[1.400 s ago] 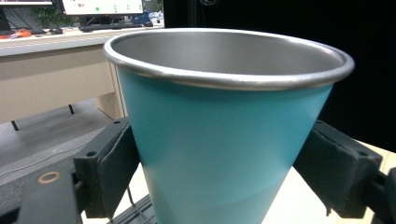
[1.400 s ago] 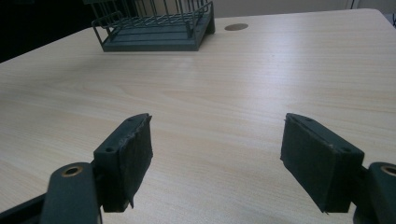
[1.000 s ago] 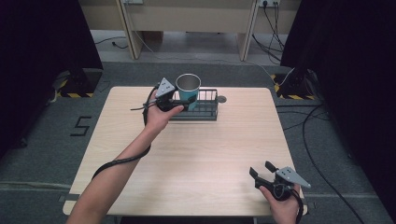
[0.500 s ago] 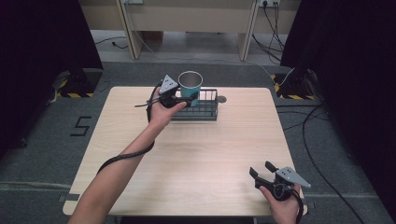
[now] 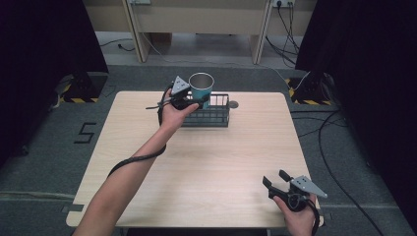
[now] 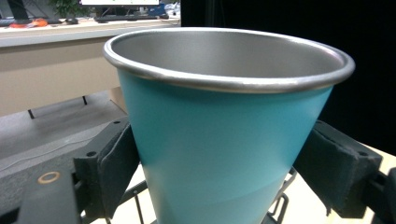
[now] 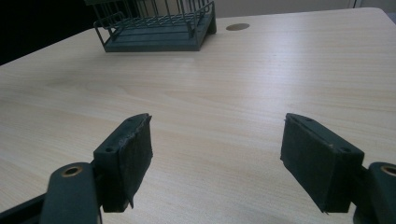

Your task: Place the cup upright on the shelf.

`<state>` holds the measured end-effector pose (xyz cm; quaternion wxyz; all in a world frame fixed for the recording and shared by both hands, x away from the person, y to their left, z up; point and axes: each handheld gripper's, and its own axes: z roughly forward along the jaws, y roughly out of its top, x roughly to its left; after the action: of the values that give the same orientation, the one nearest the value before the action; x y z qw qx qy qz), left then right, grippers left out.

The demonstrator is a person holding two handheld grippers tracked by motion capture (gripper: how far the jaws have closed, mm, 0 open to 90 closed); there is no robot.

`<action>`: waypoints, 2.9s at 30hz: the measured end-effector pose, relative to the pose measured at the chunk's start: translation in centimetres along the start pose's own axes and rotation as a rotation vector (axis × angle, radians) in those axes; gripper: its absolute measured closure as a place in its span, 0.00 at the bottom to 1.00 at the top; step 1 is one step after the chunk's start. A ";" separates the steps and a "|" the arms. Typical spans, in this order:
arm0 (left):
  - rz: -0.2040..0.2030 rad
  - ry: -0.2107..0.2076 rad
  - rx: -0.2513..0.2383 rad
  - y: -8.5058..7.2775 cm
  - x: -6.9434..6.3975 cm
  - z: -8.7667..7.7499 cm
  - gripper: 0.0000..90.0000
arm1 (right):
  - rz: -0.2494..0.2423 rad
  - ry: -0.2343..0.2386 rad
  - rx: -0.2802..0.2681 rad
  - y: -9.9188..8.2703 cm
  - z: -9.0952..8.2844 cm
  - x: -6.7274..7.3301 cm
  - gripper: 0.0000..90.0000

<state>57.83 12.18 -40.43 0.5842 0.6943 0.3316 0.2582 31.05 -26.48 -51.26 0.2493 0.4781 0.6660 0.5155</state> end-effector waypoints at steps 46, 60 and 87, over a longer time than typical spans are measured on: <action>-0.054 0.069 0.175 -1.9 0.4 3.3 0.18 | -0.012 0.011 0.008 0.0 0.0 0.1 0.29; -0.061 0.085 0.217 -2.2 0.5 3.5 0.18 | -0.013 0.011 0.009 0.0 0.0 0.1 0.29; -0.049 0.098 0.266 -2.8 0.6 3.8 0.18 | -0.005 0.015 0.012 0.0 0.0 0.2 0.29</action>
<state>60.61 10.54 -43.91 0.4763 0.7437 0.4080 0.2313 30.95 -26.34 -51.26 0.2429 0.4742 0.6719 0.5145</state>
